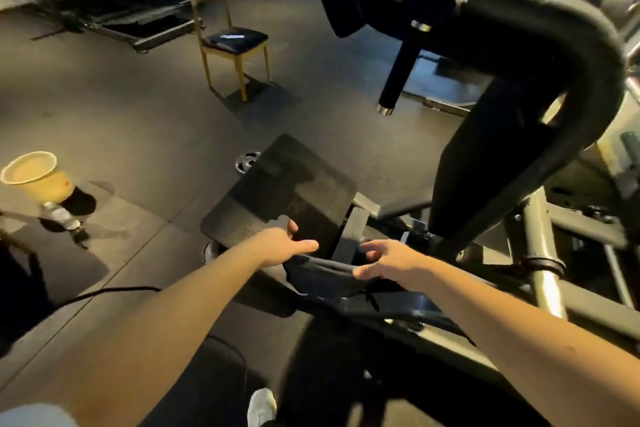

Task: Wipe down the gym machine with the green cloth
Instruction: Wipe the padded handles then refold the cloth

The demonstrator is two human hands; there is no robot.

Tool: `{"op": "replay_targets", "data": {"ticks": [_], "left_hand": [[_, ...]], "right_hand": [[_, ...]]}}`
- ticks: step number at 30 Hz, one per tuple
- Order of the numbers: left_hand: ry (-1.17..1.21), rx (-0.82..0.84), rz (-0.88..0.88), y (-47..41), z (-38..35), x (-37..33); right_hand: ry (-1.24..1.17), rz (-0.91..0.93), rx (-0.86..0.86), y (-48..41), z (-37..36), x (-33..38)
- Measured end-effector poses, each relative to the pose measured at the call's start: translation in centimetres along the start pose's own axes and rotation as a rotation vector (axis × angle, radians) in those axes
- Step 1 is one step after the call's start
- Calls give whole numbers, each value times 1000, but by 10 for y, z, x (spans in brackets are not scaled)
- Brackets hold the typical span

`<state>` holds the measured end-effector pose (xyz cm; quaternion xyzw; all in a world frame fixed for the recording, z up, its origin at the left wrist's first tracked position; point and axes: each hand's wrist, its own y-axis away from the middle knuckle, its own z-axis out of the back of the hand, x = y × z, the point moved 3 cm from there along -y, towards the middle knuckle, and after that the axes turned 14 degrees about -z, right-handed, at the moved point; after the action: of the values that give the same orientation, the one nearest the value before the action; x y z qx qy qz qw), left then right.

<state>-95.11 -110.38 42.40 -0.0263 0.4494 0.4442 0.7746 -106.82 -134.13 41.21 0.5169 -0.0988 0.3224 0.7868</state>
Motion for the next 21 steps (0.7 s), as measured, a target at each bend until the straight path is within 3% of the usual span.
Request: {"op": "replay_targets", "data": {"ticks": [3, 6, 12, 16, 21], "left_hand": [[-258, 283, -184, -10, 14, -21], [-362, 320, -317, -26, 17, -38], [-332, 215, -450, -64, 21, -70], [-145, 140, -510, -79, 18, -109], [74, 220, -602, -85, 10, -163]], "right_hand": [[346, 102, -111, 6, 3, 17], [420, 125, -278, 11, 9, 31], [138, 52, -467, 27, 40, 41], [-70, 80, -530, 48, 58, 54], [-623, 89, -410, 73, 77, 65]]}}
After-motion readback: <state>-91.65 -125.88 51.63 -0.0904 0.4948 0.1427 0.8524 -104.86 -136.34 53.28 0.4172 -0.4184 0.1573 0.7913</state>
